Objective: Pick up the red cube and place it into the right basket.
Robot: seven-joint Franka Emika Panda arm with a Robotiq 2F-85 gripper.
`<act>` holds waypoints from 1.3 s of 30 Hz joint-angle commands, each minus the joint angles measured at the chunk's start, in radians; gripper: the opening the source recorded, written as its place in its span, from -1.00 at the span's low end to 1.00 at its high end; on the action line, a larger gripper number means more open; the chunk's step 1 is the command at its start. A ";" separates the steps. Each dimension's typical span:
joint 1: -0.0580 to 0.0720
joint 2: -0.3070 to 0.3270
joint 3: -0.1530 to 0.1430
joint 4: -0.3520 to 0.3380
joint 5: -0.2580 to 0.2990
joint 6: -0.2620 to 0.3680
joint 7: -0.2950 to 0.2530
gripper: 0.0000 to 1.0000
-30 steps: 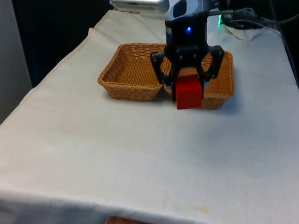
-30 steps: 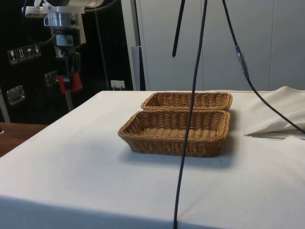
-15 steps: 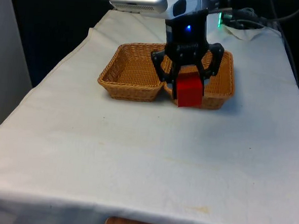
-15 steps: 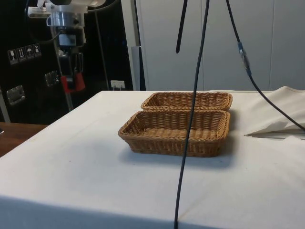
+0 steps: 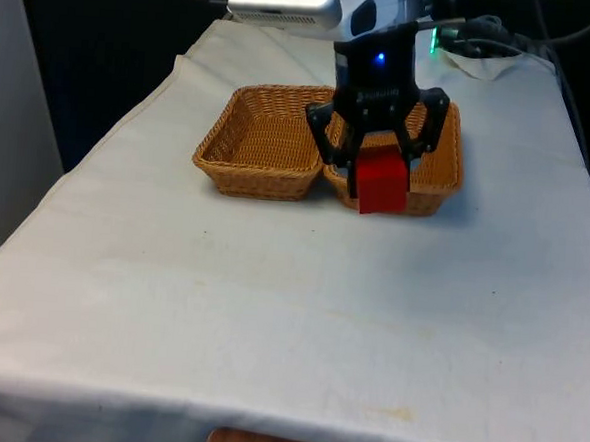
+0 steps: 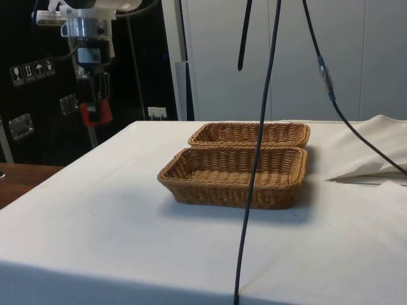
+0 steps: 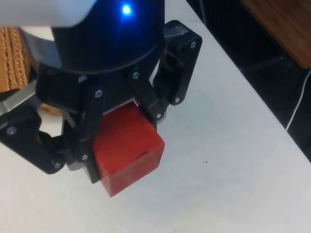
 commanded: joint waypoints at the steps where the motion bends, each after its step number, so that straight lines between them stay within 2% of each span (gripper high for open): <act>1: 0.017 -0.023 -0.005 -0.046 0.002 0.039 -0.004 -0.96; 3: 0.017 -0.024 -0.002 -0.052 0.003 0.046 -0.003 -0.96; 4: 0.004 0.000 0.002 -0.011 0.000 0.015 0.003 -0.96; 5: 0.016 -0.025 0.001 -0.055 0.008 0.050 -0.006 -0.96; 13: 0.013 -0.034 0.009 -0.088 0.086 0.077 -0.056 -0.96; 14: 0.005 -0.007 0.007 -0.046 0.070 0.046 -0.038 -0.96; 15: 0.013 -0.034 0.009 -0.088 0.086 0.077 -0.056 -0.96; 19: 0.011 -0.042 0.008 -0.101 0.116 0.076 -0.086 -0.96; 22: 0.010 -0.051 0.004 -0.105 0.110 0.068 -0.113 -0.96; 23: 0.004 -0.040 0.006 -0.090 0.110 0.053 -0.108 -0.96; 24: 0.010 -0.053 0.004 -0.107 0.109 0.067 -0.121 -0.96; 31: 0.014 -0.068 0.000 -0.115 0.076 0.056 -0.166 -0.96; 32: 0.006 -0.061 0.006 -0.107 0.086 0.051 -0.162 -0.96; 33: 0.014 -0.070 0.000 -0.116 0.069 0.055 -0.169 -0.96; 39: 0.017 -0.074 0.000 -0.117 0.022 0.054 -0.189 -0.96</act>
